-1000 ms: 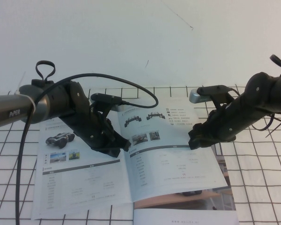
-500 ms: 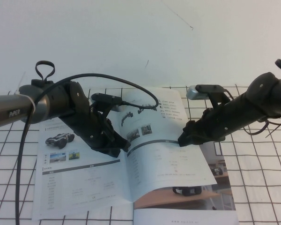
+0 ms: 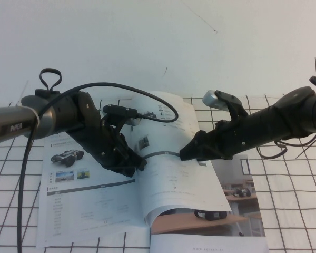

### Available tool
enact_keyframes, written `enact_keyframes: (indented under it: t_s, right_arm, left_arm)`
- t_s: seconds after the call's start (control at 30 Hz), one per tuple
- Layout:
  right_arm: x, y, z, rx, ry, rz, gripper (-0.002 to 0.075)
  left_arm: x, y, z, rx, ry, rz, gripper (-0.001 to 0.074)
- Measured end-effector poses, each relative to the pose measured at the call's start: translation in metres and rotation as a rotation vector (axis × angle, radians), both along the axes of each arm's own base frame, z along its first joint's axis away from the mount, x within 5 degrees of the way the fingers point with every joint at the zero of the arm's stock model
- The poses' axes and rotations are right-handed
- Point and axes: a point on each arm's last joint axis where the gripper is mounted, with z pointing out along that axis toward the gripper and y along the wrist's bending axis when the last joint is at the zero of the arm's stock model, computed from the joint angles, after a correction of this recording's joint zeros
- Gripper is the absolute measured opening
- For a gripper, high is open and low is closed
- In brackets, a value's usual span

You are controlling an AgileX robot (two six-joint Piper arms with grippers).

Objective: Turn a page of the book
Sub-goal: Open the closed book

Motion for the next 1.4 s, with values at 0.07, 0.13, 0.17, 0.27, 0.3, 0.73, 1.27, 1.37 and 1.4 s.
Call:
enact_keyframes:
  t_s: [0.07,0.13,0.17,0.27,0.3,0.73,1.27,1.37,1.4]
  right_arm:
    - [0.000,0.003,0.002,0.032,0.003,0.001,0.0461]
    - [-0.001,0.004,0.003,0.047,0.004,0.000,0.0461]
    - [-0.001,0.004,0.003,0.050,0.005,0.001,0.0461]
    - [-0.002,0.006,0.004,0.061,0.009,0.007,0.0461]
    - [-0.002,0.006,0.004,0.061,0.009,0.008,0.0461]
    - [-0.005,0.009,0.006,0.105,0.024,0.045,0.0461]
    - [-0.007,0.012,0.007,0.145,0.029,0.060,0.0461]
    - [-0.007,0.013,0.008,0.156,0.019,0.061,0.0461]
    - [-0.007,0.014,0.008,0.157,0.020,0.060,0.0461]
  left_arm:
    - [0.000,0.000,0.000,0.000,-0.001,-0.002,-0.0002]
    - [0.000,0.000,0.000,0.000,-0.001,-0.001,-0.0003]
    - [0.000,0.000,0.000,0.000,0.000,-0.001,-0.0003]
    - [0.000,0.000,0.000,-0.004,0.000,-0.005,-0.0003]
    - [0.000,0.000,0.000,-0.007,-0.001,-0.006,-0.0003]
    - [0.011,-0.007,0.013,-0.026,0.026,-0.054,-0.0003]
    - [0.016,-0.011,0.094,-0.084,-0.134,-0.087,-0.0003]
    - [0.011,-0.011,0.112,-0.096,-0.165,-0.094,-0.0003]
    - [0.008,-0.011,0.119,-0.099,-0.179,-0.099,-0.0002]
